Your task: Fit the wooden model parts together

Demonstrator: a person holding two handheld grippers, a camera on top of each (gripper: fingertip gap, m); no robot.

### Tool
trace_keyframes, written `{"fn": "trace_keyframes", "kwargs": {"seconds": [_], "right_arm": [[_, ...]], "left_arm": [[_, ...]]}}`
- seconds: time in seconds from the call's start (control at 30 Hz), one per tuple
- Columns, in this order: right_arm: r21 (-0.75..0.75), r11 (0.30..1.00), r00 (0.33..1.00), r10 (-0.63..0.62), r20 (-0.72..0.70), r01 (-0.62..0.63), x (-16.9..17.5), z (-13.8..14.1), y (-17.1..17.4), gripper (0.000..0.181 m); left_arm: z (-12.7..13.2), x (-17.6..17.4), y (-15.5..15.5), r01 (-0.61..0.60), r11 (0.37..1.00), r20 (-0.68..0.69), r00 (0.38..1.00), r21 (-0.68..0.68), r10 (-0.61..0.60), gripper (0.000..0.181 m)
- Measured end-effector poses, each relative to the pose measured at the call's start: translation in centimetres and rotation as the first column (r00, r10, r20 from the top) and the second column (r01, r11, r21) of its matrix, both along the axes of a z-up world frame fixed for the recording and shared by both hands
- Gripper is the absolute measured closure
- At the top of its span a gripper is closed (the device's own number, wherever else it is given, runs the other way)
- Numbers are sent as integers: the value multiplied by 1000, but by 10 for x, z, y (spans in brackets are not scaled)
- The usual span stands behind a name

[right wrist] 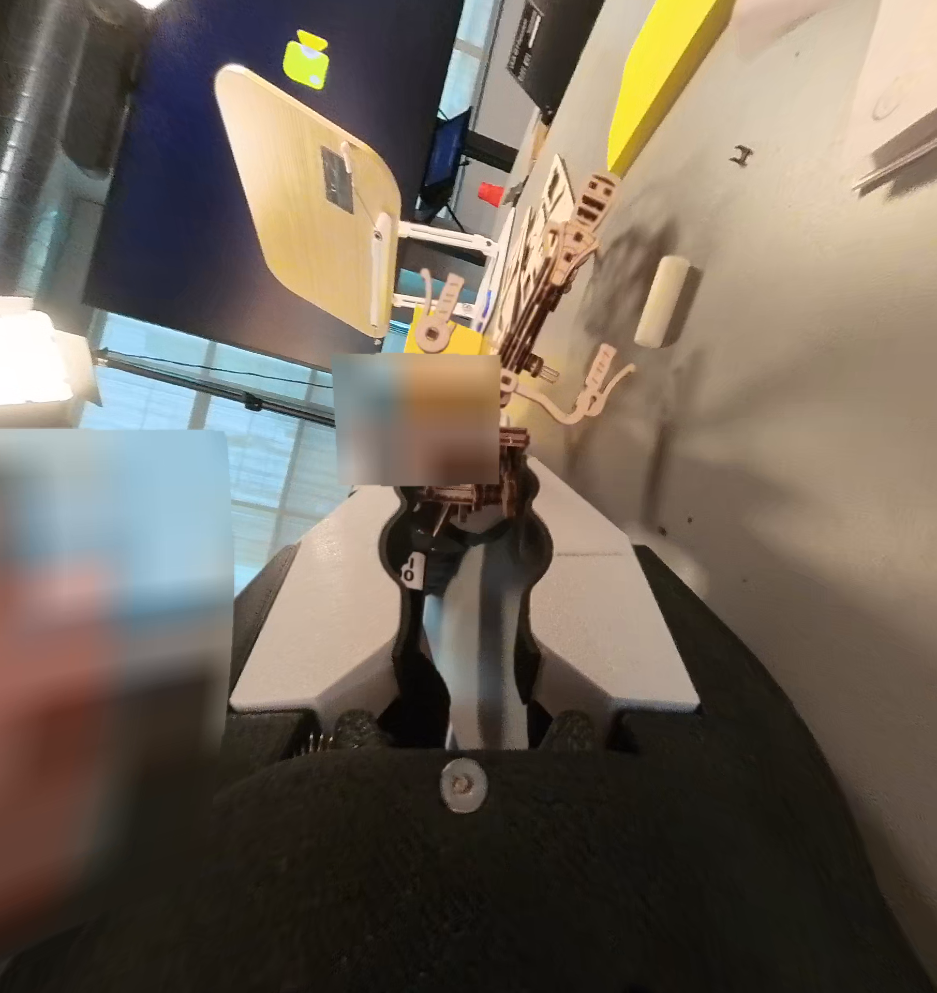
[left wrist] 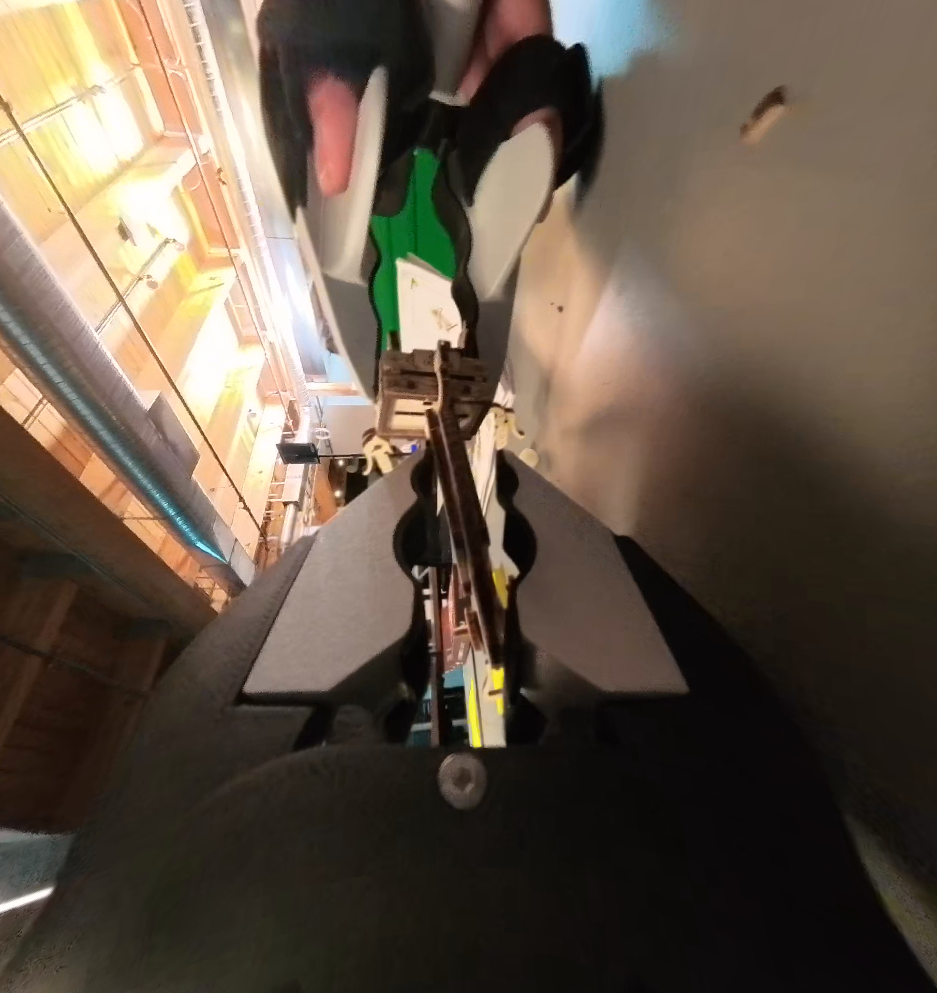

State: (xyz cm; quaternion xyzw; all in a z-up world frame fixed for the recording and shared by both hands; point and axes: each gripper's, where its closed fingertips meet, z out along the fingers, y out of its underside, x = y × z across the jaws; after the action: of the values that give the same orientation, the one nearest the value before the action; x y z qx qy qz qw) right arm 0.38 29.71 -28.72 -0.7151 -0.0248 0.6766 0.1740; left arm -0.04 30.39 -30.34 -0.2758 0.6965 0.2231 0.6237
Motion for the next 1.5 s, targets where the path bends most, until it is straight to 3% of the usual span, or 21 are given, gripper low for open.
{"fn": "trace_keyframes", "kwargs": {"seconds": [0.03,0.17,0.3,0.5,0.97,1.5], "right_arm": [[-6,1000,1000,-2,9,2,1,-1,1,147],[-34,999,1000,-4,10,4,2,-2,2,144],[-45,999,1000,-1,4,2,3,-2,2,147],[-62,998,1000,6,-16,-6,3,-1,2,147],[-104,994,999,27,-41,-32,3,-2,3,147],[18,1000,1000,5,19,-5,4,0,5,147]], "left_arm": [[-2,1,-2,10,1000,-7,1000,-3,-10,156],[0,1,-4,26,999,21,999,-37,-26,143],[6,2,-11,74,997,32,997,24,-75,167],[8,4,-13,87,993,23,996,74,-89,172],[10,7,-13,92,992,-2,996,84,-92,174],[11,7,-9,37,998,-3,999,50,-37,174]]}}
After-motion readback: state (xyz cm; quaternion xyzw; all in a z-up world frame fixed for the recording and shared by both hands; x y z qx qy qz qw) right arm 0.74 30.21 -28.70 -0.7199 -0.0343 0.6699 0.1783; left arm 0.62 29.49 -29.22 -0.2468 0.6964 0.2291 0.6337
